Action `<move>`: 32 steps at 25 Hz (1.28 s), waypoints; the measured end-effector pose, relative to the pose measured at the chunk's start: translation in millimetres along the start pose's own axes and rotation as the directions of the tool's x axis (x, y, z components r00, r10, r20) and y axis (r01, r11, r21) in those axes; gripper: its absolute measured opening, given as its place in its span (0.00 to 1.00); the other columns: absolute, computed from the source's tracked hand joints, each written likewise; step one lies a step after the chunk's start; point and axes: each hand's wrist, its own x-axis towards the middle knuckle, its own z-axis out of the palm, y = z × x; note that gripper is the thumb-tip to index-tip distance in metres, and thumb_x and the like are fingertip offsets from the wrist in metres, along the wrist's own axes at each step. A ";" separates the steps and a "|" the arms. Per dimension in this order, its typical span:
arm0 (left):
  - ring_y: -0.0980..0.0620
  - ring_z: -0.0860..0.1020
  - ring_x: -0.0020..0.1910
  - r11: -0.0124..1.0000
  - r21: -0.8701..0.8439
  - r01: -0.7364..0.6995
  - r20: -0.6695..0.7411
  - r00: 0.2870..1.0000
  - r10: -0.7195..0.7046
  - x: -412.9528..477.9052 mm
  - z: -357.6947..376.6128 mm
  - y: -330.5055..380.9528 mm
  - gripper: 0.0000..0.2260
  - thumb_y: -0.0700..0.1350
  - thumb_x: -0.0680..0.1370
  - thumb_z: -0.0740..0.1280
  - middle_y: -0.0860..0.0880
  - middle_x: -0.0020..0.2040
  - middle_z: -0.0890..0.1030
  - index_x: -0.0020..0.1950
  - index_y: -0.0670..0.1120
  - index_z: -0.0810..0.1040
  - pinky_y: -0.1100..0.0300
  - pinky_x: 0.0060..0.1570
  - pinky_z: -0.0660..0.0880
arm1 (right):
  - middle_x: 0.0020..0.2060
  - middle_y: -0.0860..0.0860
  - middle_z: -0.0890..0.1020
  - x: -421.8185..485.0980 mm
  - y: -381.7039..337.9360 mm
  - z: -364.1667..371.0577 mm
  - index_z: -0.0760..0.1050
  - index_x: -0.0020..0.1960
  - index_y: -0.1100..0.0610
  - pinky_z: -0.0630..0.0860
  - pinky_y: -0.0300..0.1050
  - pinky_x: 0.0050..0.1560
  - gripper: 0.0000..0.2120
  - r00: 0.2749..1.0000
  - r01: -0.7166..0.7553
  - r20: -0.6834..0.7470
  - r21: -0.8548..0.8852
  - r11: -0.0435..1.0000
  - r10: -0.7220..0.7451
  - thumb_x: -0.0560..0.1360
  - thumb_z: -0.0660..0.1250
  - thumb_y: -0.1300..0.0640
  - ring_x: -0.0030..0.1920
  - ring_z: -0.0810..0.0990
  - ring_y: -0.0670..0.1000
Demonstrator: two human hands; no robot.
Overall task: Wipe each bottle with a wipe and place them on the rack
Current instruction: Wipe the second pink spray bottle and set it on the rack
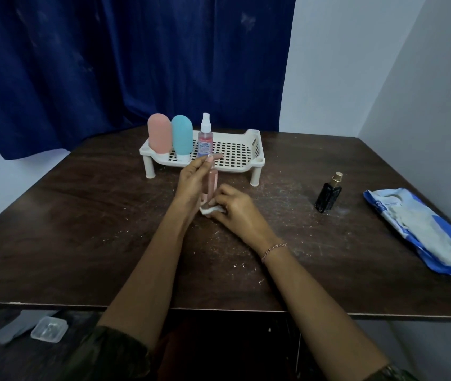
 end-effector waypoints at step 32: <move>0.55 0.81 0.43 0.993 -0.100 0.065 0.231 0.972 -0.041 -9.9 5.2 10.4 0.09 0.37 0.80 0.58 0.49 0.43 0.84 0.52 0.43 0.78 0.63 0.45 0.79 | 0.48 0.53 0.74 4.5 1.4 -22.7 0.78 0.52 0.64 0.77 0.39 0.53 0.09 0.924 -0.068 -0.370 0.091 0.994 0.097 0.72 0.67 0.69 0.51 0.73 0.42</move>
